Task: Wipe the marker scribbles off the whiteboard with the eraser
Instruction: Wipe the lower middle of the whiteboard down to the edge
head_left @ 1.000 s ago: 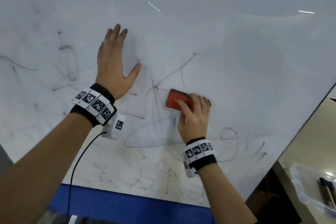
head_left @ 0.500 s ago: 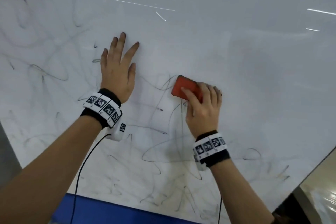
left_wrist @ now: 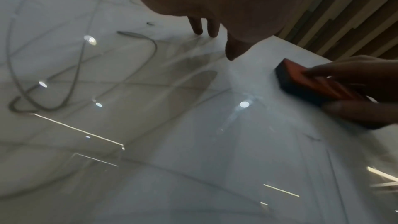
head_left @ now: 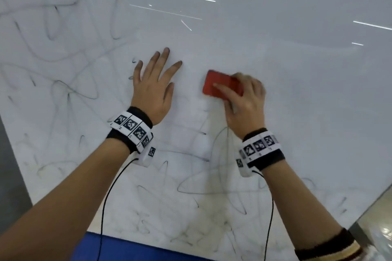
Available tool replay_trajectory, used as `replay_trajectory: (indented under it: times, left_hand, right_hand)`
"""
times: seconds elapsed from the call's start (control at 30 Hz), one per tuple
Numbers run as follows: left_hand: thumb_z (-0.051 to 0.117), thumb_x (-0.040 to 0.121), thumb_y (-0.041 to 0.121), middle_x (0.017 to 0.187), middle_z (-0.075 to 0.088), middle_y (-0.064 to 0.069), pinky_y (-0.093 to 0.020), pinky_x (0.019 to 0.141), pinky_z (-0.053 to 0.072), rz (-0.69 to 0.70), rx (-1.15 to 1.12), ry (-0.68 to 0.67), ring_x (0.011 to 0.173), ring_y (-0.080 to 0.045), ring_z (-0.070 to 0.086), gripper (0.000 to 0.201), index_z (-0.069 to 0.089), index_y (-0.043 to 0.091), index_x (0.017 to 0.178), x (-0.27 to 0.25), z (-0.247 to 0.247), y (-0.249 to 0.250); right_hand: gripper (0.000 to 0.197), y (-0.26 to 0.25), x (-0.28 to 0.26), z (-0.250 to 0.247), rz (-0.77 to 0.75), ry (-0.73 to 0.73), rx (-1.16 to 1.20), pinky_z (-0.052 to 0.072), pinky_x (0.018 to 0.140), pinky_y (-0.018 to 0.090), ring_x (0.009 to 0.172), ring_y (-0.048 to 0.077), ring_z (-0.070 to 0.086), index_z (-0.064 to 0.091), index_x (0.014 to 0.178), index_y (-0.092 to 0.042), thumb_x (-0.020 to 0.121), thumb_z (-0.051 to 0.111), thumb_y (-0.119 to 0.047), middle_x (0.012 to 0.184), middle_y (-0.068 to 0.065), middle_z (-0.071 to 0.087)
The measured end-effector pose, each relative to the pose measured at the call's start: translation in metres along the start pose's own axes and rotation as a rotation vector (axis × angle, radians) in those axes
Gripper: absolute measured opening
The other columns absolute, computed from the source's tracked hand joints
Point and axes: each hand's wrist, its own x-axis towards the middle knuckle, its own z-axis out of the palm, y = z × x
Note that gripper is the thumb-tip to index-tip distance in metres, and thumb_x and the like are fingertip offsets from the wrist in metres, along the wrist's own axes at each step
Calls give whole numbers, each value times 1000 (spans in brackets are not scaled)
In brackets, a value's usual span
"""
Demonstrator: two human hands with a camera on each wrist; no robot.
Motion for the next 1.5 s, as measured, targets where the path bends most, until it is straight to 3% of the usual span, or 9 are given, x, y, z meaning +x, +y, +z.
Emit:
replay_trajectory:
  times: [0.17, 0.4, 0.67, 0.83, 0.93, 1.17, 1.23, 1.4, 1.5]
  left_hand:
    - [43, 98, 15, 164, 26, -5, -51, 123, 9, 45, -54, 39, 152, -25, 23, 54, 40, 26, 151, 3, -18, -3]
    - [52, 89, 11, 162, 30, -6, -49, 122, 14, -8, -92, 95, 151, -26, 26, 62, 43, 25, 149, 5, -30, -10]
    - [50, 92, 12, 165, 22, -5, -47, 122, 10, -77, -132, -1, 154, -25, 17, 64, 34, 23, 154, -17, -30, -16]
    - [51, 90, 12, 165, 24, -3, -47, 122, 13, -82, -111, -9, 153, -25, 19, 66, 36, 23, 153, -24, -26, -18]
    - [51, 93, 11, 166, 19, -6, -49, 123, 11, -86, -106, -81, 154, -26, 16, 64, 34, 23, 154, -24, -18, -16]
    - [50, 89, 5, 166, 17, -10, -51, 121, 15, -2, -68, -39, 154, -30, 17, 69, 36, 25, 153, -30, -7, -8]
    - [49, 87, 1, 167, 12, -10, -53, 121, 15, -13, -58, -75, 155, -30, 14, 74, 33, 28, 154, -32, -3, -3]
    - [46, 85, -1, 168, 9, -11, -53, 121, 15, -46, 5, -102, 155, -30, 11, 81, 26, 33, 156, -28, 4, 4]
    - [45, 83, -3, 168, 7, -11, -53, 121, 15, -44, 24, -96, 156, -30, 9, 86, 23, 35, 157, -31, 7, 2]
  right_hand:
    - [53, 24, 45, -23, 450, 391, 73, 42, 104, 45, 111, 29, 53, 73, 123, -23, 73, 70, -8, 124, 15, 58]
    - [48, -73, -79, 43, -80, -250, 20, 41, 103, 51, 110, 37, 56, 77, 111, -25, 73, 73, 4, 126, 14, 64]
    - [51, -26, 50, 1, 342, 204, 83, 38, 108, 48, 118, 36, 51, 73, 121, -26, 74, 65, -6, 130, 14, 56]
    - [53, -94, -73, 63, -55, -195, 98, 40, 98, 50, 108, 37, 53, 73, 113, -21, 68, 69, 6, 123, 17, 62]
    - [49, -113, -115, 65, -195, -380, 77, 40, 106, 52, 110, 36, 55, 75, 110, -20, 71, 71, 9, 125, 13, 64]
    - [47, -23, -35, -6, 431, 195, 9, 40, 105, 52, 116, 39, 52, 75, 118, -22, 76, 70, -2, 129, 16, 59]
    - [47, -29, -46, 7, 480, 245, 30, 39, 106, 53, 116, 40, 51, 75, 119, -22, 77, 73, -2, 130, 17, 58]
    - [49, -100, -138, 63, 83, -197, 104, 36, 109, 50, 116, 35, 50, 78, 110, -24, 72, 73, 7, 129, 13, 61]
    - [43, -80, -138, 51, 66, -228, 85, 45, 99, 55, 112, 36, 52, 79, 107, -24, 76, 68, 4, 126, 13, 65]
